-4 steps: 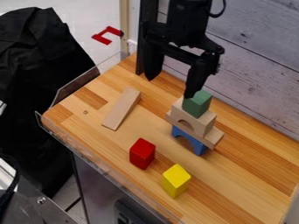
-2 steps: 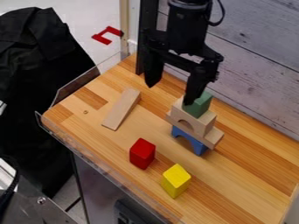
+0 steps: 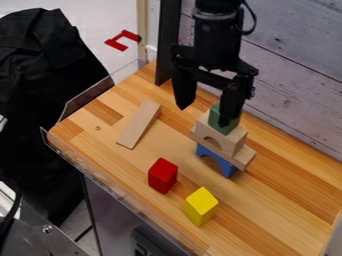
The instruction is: Move the green block to the left side of the table
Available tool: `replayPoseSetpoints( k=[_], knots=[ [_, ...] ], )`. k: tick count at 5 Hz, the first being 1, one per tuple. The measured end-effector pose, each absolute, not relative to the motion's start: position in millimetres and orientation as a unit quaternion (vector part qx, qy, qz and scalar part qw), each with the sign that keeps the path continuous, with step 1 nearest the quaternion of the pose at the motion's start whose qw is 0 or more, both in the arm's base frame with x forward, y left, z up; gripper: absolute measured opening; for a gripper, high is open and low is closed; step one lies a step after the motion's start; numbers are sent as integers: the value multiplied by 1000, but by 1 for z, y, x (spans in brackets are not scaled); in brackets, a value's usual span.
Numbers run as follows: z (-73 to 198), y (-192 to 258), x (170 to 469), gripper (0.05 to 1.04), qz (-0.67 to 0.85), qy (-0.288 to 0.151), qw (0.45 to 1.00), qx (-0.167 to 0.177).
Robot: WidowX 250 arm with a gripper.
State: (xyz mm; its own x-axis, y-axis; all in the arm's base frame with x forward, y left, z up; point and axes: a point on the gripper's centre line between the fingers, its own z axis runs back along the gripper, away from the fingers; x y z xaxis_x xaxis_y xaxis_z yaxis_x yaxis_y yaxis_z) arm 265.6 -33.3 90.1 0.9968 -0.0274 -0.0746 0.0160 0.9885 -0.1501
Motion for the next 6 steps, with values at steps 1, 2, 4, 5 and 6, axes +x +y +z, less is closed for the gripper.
replayPoseSetpoints(
  k=[1, 2, 4, 5, 6],
  knots=[
    [81, -37, 274, 999, -12, 42, 996, -71],
    [75, -37, 282, 999, -10, 50, 998, -48],
    [69, -42, 288, 999, -13, 60, 998, -22],
    [63, -43, 287, 999, -8, 72, 997, -16],
    [61, -42, 289, 946, -1, 66, 998, -16]
  ],
)
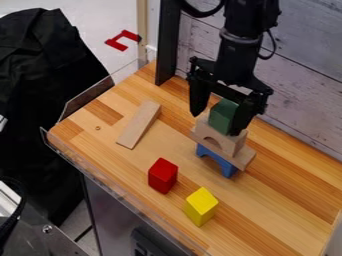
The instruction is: Move the green block to the left side of the table
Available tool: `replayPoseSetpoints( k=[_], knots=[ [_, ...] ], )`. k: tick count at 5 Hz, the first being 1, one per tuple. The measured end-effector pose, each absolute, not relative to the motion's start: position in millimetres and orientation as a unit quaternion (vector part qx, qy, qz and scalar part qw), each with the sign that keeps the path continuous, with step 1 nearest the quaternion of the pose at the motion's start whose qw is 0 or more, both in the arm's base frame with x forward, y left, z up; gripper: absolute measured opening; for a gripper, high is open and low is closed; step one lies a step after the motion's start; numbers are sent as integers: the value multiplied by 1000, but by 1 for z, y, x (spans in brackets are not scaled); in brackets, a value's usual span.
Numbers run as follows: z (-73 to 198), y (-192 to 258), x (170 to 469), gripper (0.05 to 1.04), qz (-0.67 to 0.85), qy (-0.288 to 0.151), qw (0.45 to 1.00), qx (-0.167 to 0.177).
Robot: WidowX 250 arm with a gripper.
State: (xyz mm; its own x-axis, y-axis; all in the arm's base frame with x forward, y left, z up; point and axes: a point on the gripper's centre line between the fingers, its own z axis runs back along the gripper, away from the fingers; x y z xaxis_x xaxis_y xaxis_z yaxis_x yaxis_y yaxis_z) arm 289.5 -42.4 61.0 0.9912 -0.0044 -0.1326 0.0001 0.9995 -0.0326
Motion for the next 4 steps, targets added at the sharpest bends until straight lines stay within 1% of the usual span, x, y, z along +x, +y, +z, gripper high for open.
replayPoseSetpoints(
  k=[2, 3, 4],
  knots=[
    [58, -42, 291, 530, 16, 57, 998, -26],
    [58, -41, 291, 529, 22, 58, 998, -28],
    [63, -25, 294, 527, 49, 51, 997, -25]
  ],
)
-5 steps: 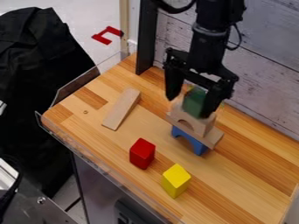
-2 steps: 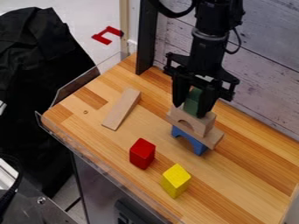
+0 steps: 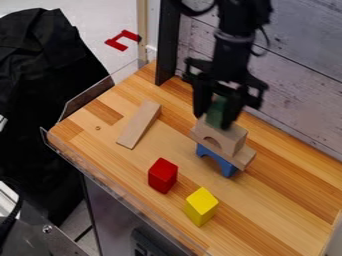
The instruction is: Move the green block to the left side of the table
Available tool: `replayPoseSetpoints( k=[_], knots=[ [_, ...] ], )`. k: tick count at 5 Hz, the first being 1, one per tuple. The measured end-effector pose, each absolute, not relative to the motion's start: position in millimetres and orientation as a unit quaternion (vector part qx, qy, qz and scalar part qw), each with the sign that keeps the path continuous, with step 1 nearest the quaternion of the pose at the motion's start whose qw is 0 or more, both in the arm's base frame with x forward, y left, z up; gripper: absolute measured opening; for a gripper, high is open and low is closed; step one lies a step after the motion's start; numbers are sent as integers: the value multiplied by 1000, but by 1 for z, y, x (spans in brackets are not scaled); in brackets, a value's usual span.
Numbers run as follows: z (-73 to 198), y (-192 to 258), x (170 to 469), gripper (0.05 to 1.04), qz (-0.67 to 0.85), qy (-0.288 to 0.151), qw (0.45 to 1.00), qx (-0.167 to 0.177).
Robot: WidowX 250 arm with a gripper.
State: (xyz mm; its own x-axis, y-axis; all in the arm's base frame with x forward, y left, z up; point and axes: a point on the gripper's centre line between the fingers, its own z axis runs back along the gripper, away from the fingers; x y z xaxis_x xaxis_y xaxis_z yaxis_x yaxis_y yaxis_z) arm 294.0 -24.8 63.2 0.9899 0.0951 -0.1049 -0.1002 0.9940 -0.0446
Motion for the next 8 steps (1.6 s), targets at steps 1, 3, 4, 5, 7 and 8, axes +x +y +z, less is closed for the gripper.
replayPoseSetpoints(
  k=[1, 3, 4, 5, 7, 8],
  knots=[
    [76, -3, 302, 527, 88, 26, 995, -34],
    [66, 44, 314, 527, 130, 30, 991, -28],
    [46, 57, 315, 527, 126, 52, 990, -30],
    [39, 63, 307, 529, 123, 65, 990, -30],
    [39, 78, 304, 527, 135, 62, 988, -42],
    [39, 82, 302, 527, 130, 63, 989, -35]
  ],
)
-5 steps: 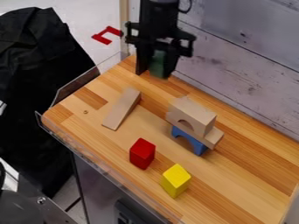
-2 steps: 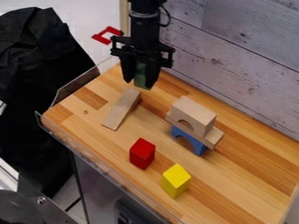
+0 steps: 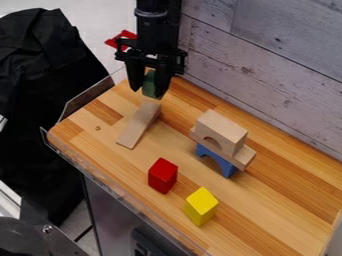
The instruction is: Move the green block to the left side of the table
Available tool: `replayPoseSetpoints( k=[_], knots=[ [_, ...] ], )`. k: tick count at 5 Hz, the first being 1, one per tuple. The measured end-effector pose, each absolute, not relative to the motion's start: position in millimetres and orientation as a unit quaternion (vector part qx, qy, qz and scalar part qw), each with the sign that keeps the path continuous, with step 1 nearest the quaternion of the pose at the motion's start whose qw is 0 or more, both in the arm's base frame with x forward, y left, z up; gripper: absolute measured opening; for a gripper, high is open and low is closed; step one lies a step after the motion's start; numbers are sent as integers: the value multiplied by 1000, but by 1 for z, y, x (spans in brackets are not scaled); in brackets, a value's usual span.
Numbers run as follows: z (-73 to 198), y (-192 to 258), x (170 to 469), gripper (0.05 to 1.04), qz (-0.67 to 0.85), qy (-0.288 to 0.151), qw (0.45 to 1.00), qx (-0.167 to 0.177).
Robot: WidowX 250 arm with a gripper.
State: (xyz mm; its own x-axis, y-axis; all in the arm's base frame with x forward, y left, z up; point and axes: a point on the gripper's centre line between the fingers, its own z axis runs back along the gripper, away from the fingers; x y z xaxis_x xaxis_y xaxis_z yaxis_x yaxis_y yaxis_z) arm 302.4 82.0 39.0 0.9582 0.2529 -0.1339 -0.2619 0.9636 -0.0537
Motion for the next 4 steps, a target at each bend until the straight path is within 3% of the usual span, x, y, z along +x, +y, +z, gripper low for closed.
replayPoseSetpoints(
  k=[4],
  knots=[
    [28, 93, 286, 527, 140, 68, 986, -66]
  ],
)
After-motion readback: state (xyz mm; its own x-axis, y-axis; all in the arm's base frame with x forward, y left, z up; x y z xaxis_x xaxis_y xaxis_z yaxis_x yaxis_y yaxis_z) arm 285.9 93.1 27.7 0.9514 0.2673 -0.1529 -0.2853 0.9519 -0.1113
